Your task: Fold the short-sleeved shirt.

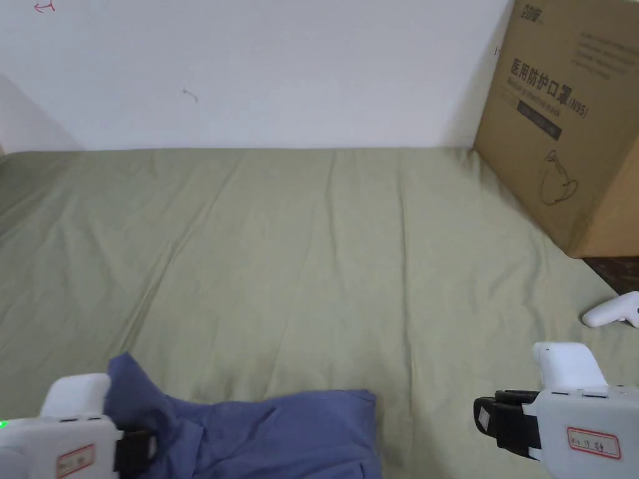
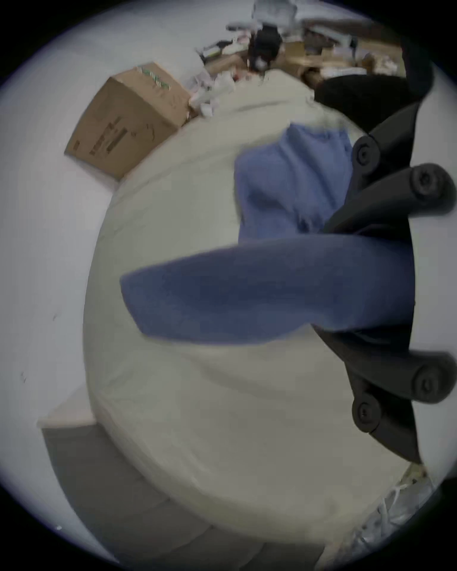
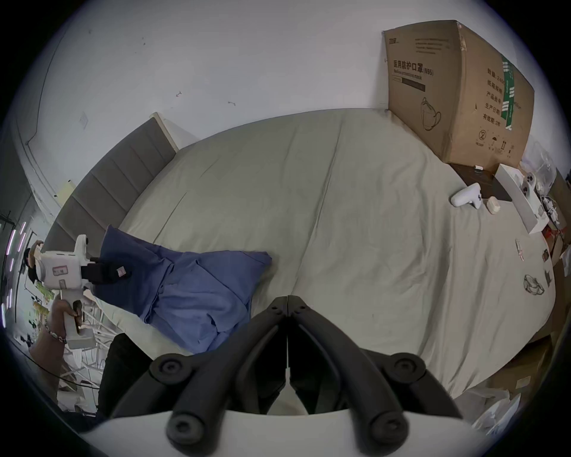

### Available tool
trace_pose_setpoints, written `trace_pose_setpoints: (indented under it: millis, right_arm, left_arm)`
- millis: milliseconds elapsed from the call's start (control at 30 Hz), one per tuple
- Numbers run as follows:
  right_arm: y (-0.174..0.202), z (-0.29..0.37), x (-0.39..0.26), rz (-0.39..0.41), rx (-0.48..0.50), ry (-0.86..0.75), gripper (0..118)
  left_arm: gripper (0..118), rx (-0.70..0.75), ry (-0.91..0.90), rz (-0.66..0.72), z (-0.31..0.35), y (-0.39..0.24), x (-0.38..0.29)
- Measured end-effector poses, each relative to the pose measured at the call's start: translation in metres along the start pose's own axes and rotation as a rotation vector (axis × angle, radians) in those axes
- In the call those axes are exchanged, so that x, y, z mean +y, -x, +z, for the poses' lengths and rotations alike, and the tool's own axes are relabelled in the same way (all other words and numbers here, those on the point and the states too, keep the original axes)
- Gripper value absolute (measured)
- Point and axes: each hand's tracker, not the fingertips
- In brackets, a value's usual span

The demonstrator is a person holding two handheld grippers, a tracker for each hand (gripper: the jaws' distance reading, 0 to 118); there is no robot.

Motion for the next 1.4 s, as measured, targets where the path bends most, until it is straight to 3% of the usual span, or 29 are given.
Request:
trace_pose_setpoints:
  millis: [133,200,233,333,367,433,600,633,667,700,733,767,900,1100,1200,1300,1400]
  right_arm:
    - [0.000,0.006,-0.002,0.005,-0.004,0.001,0]
    - [-0.002,0.009,-0.004,0.002,-0.009,0.005,0]
    - [-0.003,0.009,-0.006,0.001,-0.009,0.007,0]
    - [-0.008,0.009,-0.009,-0.009,-0.015,0.015,0]
    - [-0.008,0.009,-0.010,-0.012,-0.017,0.018,0]
    - [-0.009,0.009,-0.011,-0.015,-0.018,0.020,0]
    - [-0.011,0.010,-0.009,-0.018,-0.018,0.009,0]
    - [-0.012,0.009,-0.007,-0.021,-0.018,0.005,0]
    - [-0.012,0.009,-0.006,-0.023,-0.019,0.000,0]
    - [-0.014,0.009,-0.005,-0.026,-0.019,-0.008,0]
    - [-0.015,0.010,-0.004,-0.030,-0.018,-0.019,0]
    - [-0.016,0.010,-0.003,-0.035,-0.015,-0.026,0]
    - [-0.020,0.011,-0.001,-0.054,-0.008,-0.041,0]
    - [-0.027,0.016,-0.007,-0.062,-0.014,-0.036,0]
    - [-0.031,0.016,-0.010,-0.073,-0.020,-0.033,0]
    - [-0.035,0.017,-0.014,-0.102,-0.016,-0.040,0]
    - [-0.036,0.018,-0.016,-0.140,0.013,-0.043,0]
  left_arm:
    - [14,-0.251,0.066,0.019,-0.036,-0.066,0.006]
    - [21,-0.313,0.146,0.024,-0.065,-0.092,0.007]
    - [39,-0.324,0.174,0.020,-0.081,-0.107,0.005]
    - [110,-0.372,0.230,0.010,-0.118,-0.132,-0.002]
    - [115,-0.407,0.265,0.035,-0.127,-0.135,-0.002]
    - [115,-0.454,0.264,0.064,-0.134,-0.133,0.004]
    - [115,-0.376,0.164,-0.042,-0.083,-0.127,0.014]
    - [110,-0.360,0.140,-0.078,-0.073,-0.123,0.014]
    - [98,-0.351,0.107,-0.107,-0.059,-0.122,0.010]
    - [73,-0.331,0.089,-0.129,-0.052,-0.122,0.010]
    - [26,-0.302,0.096,-0.146,-0.050,-0.125,0.009]
    - [0,-0.279,0.100,-0.163,-0.049,-0.128,0.007]
    - [0,-0.360,0.160,-0.166,-0.067,-0.139,0.003]
    - [0,-0.331,0.334,-0.141,-0.136,-0.163,-0.023]
    - [0,-0.423,0.338,-0.055,-0.161,-0.149,-0.024]
    - [0,-0.544,0.399,0.135,-0.172,-0.135,-0.018]
    - [0,-0.560,0.401,0.111,-0.150,-0.146,-0.021]
